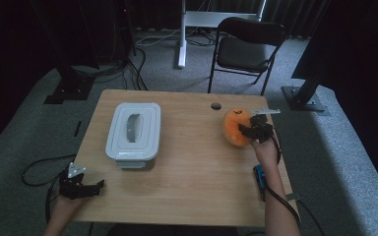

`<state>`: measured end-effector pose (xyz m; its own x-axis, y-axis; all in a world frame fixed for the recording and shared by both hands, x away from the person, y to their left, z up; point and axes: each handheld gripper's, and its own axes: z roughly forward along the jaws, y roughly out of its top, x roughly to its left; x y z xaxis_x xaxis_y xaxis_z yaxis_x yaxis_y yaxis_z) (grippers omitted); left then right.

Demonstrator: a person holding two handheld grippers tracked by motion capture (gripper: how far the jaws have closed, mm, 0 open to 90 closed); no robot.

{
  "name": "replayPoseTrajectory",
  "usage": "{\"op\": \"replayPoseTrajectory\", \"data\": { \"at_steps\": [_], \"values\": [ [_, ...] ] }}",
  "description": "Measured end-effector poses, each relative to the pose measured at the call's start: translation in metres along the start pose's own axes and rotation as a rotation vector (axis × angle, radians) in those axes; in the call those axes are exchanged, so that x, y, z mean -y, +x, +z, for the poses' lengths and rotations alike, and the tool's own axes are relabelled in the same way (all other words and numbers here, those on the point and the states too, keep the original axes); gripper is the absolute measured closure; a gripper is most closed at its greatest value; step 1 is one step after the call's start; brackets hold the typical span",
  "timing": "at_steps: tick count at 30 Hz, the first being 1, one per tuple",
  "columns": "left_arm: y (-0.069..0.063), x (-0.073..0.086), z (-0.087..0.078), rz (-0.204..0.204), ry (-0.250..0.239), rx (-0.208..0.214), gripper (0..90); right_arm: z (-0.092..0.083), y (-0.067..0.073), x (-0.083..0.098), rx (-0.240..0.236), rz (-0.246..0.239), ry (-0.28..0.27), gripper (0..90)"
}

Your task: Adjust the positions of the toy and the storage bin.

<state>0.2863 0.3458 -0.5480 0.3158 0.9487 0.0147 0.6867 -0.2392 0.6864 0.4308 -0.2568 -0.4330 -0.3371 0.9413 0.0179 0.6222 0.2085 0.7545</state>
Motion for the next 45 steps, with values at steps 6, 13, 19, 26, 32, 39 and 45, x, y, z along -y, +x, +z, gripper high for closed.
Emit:
{"op": "replayPoseTrajectory", "data": {
  "at_steps": [6, 13, 19, 26, 32, 39, 45],
  "values": [
    [0.0, 0.0, 0.0, 0.0, 0.0, 0.0, 0.4, -0.003, -0.018, 0.007, 0.029, 0.035, 0.007, 59.9],
    [0.0, 0.0, 0.0, 0.0, 0.0, 0.0, 0.4, -0.003, -0.031, 0.013, 0.061, 0.052, 0.021, 59.9],
    [0.0, 0.0, 0.0, 0.0, 0.0, 0.0, 0.4, -0.002, -0.043, 0.024, 0.078, 0.073, 0.042, 59.8],
    [0.0, 0.0, 0.0, -0.001, 0.0, 0.0, 0.4, -0.005, -0.052, 0.029, 0.093, 0.087, 0.053, 59.7],
    [0.0, 0.0, 0.0, 0.0, 0.0, 0.0, 0.4, -0.002, -0.058, 0.035, 0.082, 0.1, 0.066, 59.5],
    [0.0, 0.0, 0.0, 0.0, 0.0, 0.0, 0.4, 0.005, -0.059, 0.043, 0.061, 0.124, 0.083, 53.2],
    [0.0, 0.0, 0.0, -0.003, 0.0, -0.003, 0.4, 0.005, -0.061, 0.045, 0.031, 0.137, 0.096, 40.8]
  ]
}}
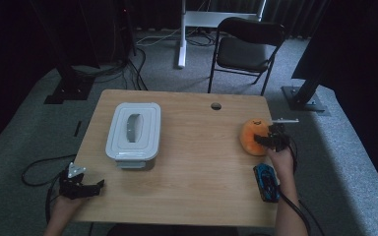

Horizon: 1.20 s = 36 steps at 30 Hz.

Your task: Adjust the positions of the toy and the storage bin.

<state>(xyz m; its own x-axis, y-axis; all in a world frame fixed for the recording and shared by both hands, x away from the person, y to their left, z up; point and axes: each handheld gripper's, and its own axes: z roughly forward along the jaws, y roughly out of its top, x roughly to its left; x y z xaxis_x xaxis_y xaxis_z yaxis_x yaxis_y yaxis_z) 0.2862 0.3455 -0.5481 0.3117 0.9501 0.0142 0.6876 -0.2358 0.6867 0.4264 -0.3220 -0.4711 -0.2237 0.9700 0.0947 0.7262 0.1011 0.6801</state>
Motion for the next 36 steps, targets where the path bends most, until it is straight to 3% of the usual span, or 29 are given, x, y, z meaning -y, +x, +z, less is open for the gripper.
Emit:
{"op": "replayPoseTrajectory", "data": {
  "at_steps": [14, 17, 21, 30, 32, 36],
  "values": [
    [0.0, 0.0, 0.0, -0.001, 0.0, -0.001, 0.4, -0.011, -0.001, -0.004, 0.021, 0.022, -0.048, 24.6],
    [0.0, 0.0, 0.0, -0.001, 0.0, -0.001, 0.4, -0.014, -0.001, -0.005, -0.008, 0.017, -0.055, 19.4],
    [0.0, 0.0, 0.0, -0.001, 0.0, -0.001, 0.4, -0.016, 0.003, -0.006, -0.028, -0.014, -0.049, 13.4],
    [0.0, 0.0, 0.0, 0.002, 0.0, 0.001, 0.4, -0.022, 0.022, -0.012, -0.025, -0.095, -0.092, 13.7],
    [0.0, 0.0, 0.0, 0.001, 0.0, 0.001, 0.4, -0.023, 0.025, -0.013, -0.05, -0.094, -0.099, 13.7],
    [0.0, -0.001, -0.001, 0.015, 0.013, 0.015, 0.4, -0.025, 0.031, -0.016, -0.05, -0.106, -0.113, 13.7]
  ]
}}
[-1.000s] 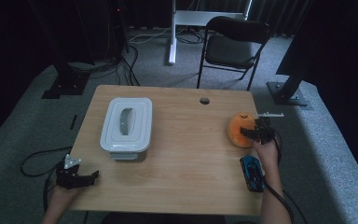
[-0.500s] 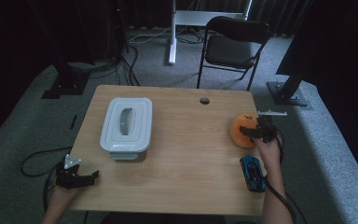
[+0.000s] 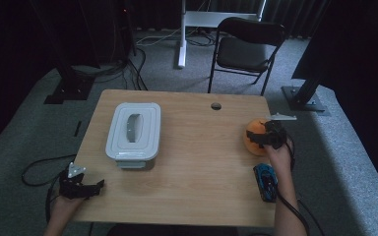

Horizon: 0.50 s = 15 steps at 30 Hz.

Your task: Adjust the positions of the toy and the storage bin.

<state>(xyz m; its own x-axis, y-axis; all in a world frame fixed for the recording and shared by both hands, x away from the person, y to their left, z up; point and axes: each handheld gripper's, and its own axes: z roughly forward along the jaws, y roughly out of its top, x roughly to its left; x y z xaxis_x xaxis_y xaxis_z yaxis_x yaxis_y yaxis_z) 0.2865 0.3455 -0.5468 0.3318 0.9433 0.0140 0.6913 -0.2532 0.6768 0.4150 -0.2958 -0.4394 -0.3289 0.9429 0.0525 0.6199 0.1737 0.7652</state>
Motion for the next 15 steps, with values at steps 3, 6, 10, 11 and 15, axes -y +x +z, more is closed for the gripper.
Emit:
{"op": "replayPoseTrajectory", "data": {
  "at_steps": [3, 6, 10, 11, 15],
  "values": [
    [-0.001, -0.001, -0.002, 0.019, 0.018, 0.009, 0.4, 0.003, 0.011, -0.003, -0.025, -0.02, -0.011, 13.7],
    [0.001, -0.004, -0.004, 0.003, -0.006, 0.024, 0.3, 0.006, 0.02, -0.005, -0.036, -0.034, -0.019, 13.7],
    [0.001, -0.008, -0.006, -0.003, -0.027, 0.018, 0.4, 0.01, 0.032, -0.008, -0.056, -0.042, -0.023, 13.8],
    [0.0, -0.009, -0.006, 0.0, -0.029, 0.018, 0.4, 0.011, 0.036, -0.009, -0.065, -0.045, -0.027, 13.8],
    [0.001, -0.013, -0.004, 0.004, -0.046, 0.03, 0.4, 0.016, 0.049, -0.012, -0.085, -0.058, -0.034, 13.8]
  ]
}}
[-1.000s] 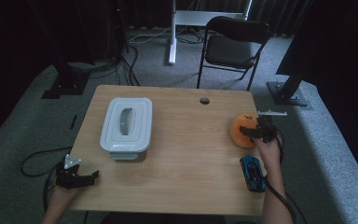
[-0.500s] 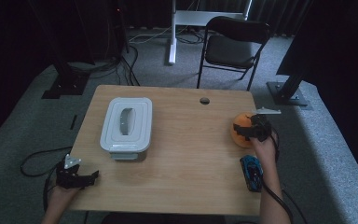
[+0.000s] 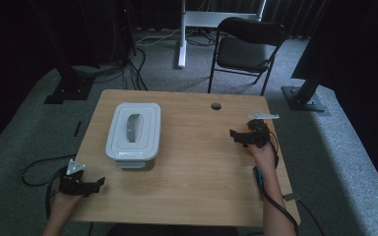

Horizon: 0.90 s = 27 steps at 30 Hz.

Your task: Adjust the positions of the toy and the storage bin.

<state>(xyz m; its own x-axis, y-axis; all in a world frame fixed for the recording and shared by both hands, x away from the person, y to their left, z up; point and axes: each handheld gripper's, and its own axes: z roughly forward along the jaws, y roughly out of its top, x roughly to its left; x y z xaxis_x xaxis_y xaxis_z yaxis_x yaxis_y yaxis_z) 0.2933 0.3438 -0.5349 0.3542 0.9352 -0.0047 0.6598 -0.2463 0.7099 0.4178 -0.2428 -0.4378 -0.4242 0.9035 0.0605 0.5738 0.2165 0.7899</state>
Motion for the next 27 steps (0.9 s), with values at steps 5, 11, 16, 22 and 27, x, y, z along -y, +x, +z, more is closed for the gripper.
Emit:
{"op": "replayPoseTrajectory", "data": {
  "at_steps": [5, 11, 16, 22, 27],
  "values": [
    [0.005, -0.007, 0.004, 0.004, -0.014, -0.002, 0.4, 0.007, 0.018, -0.007, -0.029, -0.033, 0.003, 13.8],
    [0.012, -0.016, 0.012, 0.0, -0.012, -0.021, 0.4, 0.019, 0.039, -0.013, -0.06, -0.066, -0.001, 13.7],
    [0.016, -0.024, 0.021, 0.004, -0.017, -0.04, 0.4, 0.037, 0.058, -0.012, -0.08, -0.086, 0.014, 13.7],
    [0.019, -0.032, 0.031, -0.02, -0.021, -0.017, 0.4, 0.058, 0.08, -0.009, -0.11, -0.063, -0.017, 13.6],
    [0.021, -0.041, 0.037, -0.017, -0.026, -0.03, 0.4, 0.074, 0.098, -0.006, -0.128, -0.045, -0.053, 13.6]
  ]
}}
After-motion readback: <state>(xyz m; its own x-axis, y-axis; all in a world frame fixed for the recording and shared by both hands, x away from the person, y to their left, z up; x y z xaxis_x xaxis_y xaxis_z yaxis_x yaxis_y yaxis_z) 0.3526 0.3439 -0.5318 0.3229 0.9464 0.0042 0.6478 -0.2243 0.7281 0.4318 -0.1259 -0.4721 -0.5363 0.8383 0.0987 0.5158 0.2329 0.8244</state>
